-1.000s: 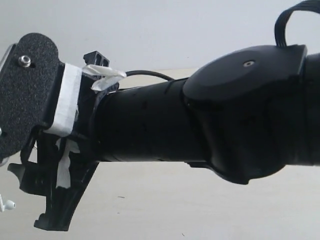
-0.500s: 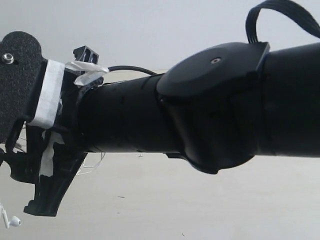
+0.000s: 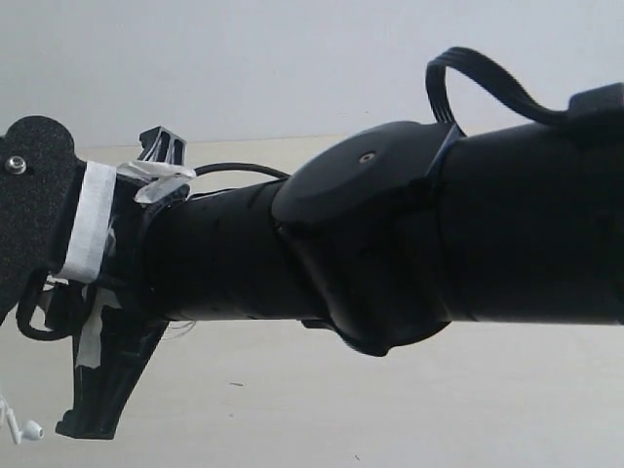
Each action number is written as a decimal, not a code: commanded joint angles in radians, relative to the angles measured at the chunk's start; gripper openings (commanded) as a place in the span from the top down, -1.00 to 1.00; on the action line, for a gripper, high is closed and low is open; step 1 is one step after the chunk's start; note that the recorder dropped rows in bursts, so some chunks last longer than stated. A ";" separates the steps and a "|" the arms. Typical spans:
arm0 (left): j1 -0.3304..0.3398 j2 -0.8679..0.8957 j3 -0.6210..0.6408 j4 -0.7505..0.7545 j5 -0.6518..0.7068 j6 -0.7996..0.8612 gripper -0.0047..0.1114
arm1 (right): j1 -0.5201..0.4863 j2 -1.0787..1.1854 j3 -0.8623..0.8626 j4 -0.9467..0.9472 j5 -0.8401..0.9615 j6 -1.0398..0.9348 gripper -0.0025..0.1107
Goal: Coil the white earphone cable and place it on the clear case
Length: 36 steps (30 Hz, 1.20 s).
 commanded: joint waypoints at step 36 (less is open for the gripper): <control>-0.002 -0.066 -0.008 -0.148 -0.084 -0.009 0.92 | 0.000 0.005 0.018 0.074 0.098 0.178 0.18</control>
